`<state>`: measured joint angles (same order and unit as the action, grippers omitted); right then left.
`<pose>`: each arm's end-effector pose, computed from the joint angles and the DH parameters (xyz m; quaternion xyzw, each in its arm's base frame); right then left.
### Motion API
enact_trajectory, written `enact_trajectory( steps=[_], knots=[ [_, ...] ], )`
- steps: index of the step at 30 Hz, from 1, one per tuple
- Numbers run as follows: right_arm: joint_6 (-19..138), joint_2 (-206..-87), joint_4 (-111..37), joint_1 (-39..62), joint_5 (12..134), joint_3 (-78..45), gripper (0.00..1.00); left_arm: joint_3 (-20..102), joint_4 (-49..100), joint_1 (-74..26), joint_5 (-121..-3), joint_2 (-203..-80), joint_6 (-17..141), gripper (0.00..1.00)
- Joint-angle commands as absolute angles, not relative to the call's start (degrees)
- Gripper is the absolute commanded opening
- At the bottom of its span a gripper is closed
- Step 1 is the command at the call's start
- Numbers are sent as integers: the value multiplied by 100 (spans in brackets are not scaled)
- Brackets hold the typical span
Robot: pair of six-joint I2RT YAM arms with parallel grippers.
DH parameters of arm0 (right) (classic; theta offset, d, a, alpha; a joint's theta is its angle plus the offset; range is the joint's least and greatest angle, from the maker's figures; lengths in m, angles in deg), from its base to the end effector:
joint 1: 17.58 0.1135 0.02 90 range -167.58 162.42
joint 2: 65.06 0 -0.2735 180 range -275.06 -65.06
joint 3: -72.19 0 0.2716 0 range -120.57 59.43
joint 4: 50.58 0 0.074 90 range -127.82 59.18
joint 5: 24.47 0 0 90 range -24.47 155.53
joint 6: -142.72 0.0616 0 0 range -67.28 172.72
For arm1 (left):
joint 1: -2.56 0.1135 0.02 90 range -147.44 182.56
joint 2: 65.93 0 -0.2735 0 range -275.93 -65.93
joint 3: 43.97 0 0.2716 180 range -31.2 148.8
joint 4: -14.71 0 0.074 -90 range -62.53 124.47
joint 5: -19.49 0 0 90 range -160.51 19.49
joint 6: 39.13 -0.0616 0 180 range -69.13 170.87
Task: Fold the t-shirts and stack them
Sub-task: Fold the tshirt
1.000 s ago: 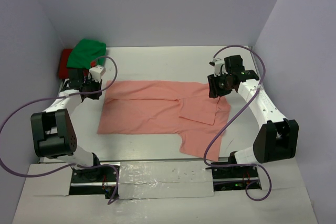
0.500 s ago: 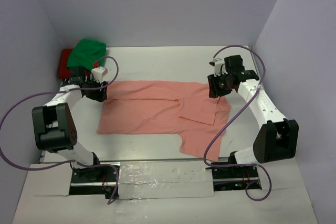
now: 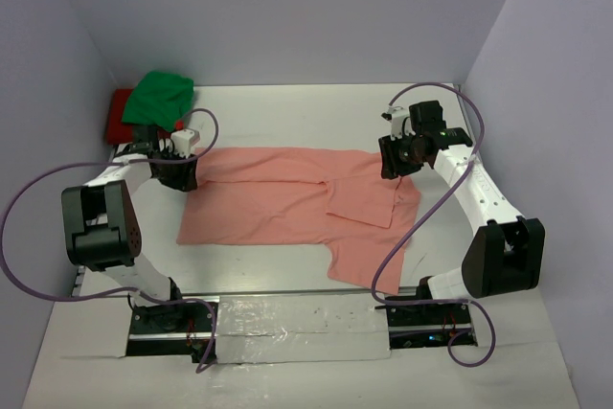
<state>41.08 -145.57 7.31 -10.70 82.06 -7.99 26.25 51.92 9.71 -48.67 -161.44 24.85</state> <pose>0.3122 0.0553 0.2686 -0.1920 0.9331 0.1269 0.2765 0.3525 0.0211 0.1534 0.2008 0.9335 -0.1097 0.2762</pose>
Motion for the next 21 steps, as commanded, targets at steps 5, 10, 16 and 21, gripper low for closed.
enact_trajectory(
  steps=[5,10,16,21],
  knots=[
    [4068,-14442,762,-1028,8196,-807,45,2689,4962,915,-4476,-16252,2477,51],
    [4077,-14442,762,-1028,8196,-807,45,2680,4944,853,-4459,-16366,2486,51],
    [4077,-14434,762,-1028,8196,-798,45,2681,4839,844,-4476,-16419,2530,41],
    [4077,-14451,754,-1028,8196,-790,45,2681,4777,844,-4555,-16393,2547,22]
  ],
)
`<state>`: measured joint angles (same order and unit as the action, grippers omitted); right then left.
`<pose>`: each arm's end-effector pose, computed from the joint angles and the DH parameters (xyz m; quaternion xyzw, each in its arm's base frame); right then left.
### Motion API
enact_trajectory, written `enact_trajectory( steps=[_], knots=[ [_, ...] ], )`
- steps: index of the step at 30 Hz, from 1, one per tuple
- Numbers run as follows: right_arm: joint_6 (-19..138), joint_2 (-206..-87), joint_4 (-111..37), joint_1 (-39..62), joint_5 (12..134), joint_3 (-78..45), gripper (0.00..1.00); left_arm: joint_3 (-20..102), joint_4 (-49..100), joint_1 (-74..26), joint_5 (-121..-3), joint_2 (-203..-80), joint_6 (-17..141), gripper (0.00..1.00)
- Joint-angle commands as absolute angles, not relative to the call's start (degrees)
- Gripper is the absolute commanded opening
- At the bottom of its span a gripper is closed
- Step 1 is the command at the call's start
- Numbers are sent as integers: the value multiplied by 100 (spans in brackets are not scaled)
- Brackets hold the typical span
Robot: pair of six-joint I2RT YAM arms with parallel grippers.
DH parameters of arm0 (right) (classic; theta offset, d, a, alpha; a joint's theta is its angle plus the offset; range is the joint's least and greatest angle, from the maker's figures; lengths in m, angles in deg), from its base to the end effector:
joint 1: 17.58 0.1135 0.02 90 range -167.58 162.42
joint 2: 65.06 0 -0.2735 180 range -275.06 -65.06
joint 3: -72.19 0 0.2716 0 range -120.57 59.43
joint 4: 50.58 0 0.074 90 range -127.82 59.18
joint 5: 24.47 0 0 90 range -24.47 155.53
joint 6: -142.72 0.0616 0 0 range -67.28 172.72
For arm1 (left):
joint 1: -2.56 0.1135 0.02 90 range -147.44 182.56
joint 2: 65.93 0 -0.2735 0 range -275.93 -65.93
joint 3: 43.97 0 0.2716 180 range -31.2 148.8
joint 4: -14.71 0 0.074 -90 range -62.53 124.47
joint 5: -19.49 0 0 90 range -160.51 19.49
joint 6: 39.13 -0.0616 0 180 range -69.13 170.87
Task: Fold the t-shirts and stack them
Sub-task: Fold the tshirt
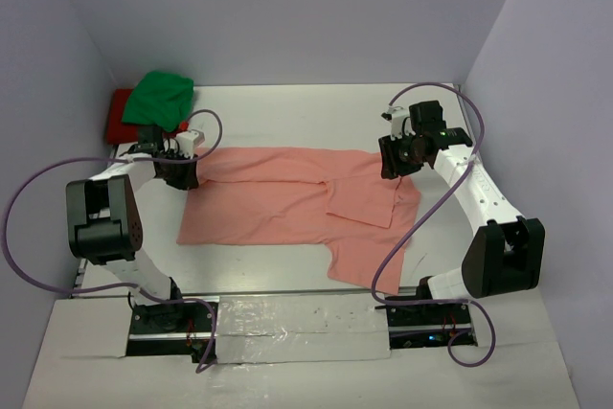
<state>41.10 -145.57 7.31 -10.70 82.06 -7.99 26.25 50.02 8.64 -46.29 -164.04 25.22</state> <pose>0.3122 0.0553 0.2686 -0.1918 0.9331 0.1269 0.2764 0.3580 0.0127 0.1410 0.2096 0.9290 -0.1344 0.2737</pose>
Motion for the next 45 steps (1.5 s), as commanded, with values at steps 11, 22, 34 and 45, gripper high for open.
enact_trajectory(
  steps=[11,22,34,45],
  knots=[
    [4077,-14477,762,-1028,8205,-790,45,2479,4487,801,-5310,-16033,2355,14],
    [4085,-14495,771,-1028,8196,-807,45,2021,4012,598,-6190,-15681,1967,25],
    [3884,-14583,876,-1028,8476,-834,46,1924,4153,554,-5936,-15304,2186,99],
    [3417,-14636,1096,-914,8302,-711,46,2294,6666,809,-4994,-14092,2310,99]
  ],
)
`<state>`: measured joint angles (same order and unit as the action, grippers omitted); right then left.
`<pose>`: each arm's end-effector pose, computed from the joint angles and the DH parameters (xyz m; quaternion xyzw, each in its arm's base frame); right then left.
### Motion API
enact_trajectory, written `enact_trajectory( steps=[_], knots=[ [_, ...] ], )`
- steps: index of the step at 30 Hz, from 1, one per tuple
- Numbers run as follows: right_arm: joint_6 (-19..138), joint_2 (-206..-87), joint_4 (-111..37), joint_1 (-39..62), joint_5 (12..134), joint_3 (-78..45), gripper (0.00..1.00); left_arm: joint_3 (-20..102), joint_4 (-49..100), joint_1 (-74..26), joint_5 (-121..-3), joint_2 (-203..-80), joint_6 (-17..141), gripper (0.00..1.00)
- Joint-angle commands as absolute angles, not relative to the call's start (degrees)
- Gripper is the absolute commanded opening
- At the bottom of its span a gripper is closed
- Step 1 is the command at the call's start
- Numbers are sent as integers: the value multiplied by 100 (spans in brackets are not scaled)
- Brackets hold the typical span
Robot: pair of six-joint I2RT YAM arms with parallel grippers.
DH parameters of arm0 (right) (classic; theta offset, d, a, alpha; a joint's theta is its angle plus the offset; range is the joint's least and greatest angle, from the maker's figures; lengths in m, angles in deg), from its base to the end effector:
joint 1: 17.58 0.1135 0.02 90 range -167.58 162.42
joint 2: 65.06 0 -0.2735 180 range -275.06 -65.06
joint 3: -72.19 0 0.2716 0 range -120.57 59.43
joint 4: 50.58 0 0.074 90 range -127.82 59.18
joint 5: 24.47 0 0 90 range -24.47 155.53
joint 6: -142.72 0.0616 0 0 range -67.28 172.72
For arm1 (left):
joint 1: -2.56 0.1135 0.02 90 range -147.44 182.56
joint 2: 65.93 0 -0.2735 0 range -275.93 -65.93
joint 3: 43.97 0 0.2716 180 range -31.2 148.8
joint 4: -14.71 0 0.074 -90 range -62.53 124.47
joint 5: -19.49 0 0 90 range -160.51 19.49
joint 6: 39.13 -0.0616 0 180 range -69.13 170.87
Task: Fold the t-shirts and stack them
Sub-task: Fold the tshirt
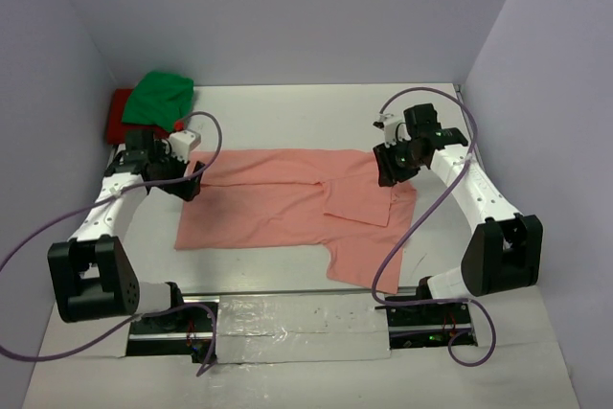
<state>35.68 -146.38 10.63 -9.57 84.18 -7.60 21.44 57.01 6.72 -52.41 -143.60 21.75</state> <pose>0.3051 0.0628 0.2590 -0.2452 0.9279 0.1387 0.2442 0.3045 0.0030 0.2150 0.2500 0.9081 -0.0575 0.3309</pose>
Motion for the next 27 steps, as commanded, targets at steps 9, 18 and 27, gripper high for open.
enact_trajectory(
  steps=[9,18,27],
  knots=[
    [3462,-14451,868,-905,8275,-552,46,1670,7879,1336,-5066,-13765,1819,97],
    [3453,-14372,868,-888,8258,-535,46,1310,8117,1442,-4687,-14239,1194,96],
    [3453,-14232,868,-896,8258,-482,46,1037,7546,1460,-5030,-14767,1370,95]
  ],
)
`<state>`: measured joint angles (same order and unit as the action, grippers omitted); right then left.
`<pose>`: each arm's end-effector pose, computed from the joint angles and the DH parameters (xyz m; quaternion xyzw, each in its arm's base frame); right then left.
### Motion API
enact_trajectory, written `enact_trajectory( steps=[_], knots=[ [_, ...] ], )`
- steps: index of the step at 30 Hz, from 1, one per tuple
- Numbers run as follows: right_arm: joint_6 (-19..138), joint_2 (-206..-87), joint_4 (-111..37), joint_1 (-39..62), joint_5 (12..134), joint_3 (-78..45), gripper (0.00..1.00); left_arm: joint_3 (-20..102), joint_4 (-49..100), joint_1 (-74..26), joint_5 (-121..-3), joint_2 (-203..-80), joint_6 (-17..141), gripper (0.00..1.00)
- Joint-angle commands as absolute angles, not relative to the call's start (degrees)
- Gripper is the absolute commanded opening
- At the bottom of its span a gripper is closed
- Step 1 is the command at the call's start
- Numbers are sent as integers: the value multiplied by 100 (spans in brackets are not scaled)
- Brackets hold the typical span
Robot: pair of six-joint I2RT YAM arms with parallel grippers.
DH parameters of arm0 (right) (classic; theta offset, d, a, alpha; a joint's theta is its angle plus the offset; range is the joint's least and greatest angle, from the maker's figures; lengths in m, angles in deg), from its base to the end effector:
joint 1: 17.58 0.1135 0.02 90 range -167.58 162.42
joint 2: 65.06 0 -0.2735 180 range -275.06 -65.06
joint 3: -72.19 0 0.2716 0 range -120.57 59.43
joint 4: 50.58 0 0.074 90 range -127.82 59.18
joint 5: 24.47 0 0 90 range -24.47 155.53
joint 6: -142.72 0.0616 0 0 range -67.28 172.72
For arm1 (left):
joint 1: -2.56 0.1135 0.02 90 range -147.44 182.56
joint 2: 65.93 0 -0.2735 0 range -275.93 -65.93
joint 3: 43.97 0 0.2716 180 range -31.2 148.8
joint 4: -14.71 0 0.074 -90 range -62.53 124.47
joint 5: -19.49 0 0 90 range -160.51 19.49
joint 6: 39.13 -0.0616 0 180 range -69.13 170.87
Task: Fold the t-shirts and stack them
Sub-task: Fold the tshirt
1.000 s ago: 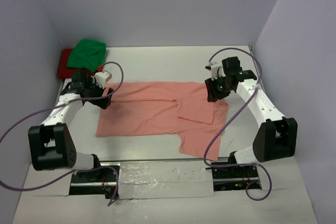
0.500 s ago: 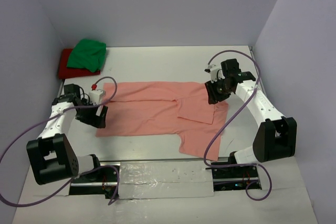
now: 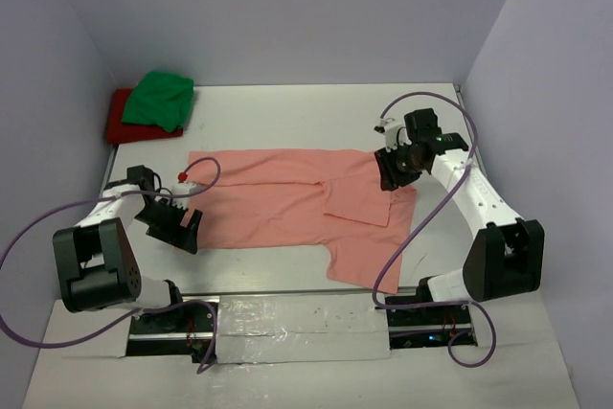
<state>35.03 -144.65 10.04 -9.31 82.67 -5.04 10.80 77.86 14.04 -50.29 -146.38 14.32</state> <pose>0.2966 0.0614 0.2530 -0.2499 0.9291 0.1254 0.2421 0.2219 0.0233 0.1337 0.2154 0.9606 -0.1562 0.0806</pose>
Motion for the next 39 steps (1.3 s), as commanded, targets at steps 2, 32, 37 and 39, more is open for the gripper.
enact_trajectory(
  steps=[2,32,37,39],
  knots=[
    [3444,-14205,876,-888,8275,-491,46,993,7319,1477,-5100,-14854,1457,94],
    [1177,-13616,3012,1239,7274,862,56,1072,7141,1495,-4977,-15084,1572,0],
    [1071,-13195,2916,1738,6853,1389,66,1020,7089,1486,-5012,-14987,1589,0],
    [1053,-13116,2898,1880,6790,1635,67,1019,7098,1486,-4986,-15013,1589,0]
  ],
)
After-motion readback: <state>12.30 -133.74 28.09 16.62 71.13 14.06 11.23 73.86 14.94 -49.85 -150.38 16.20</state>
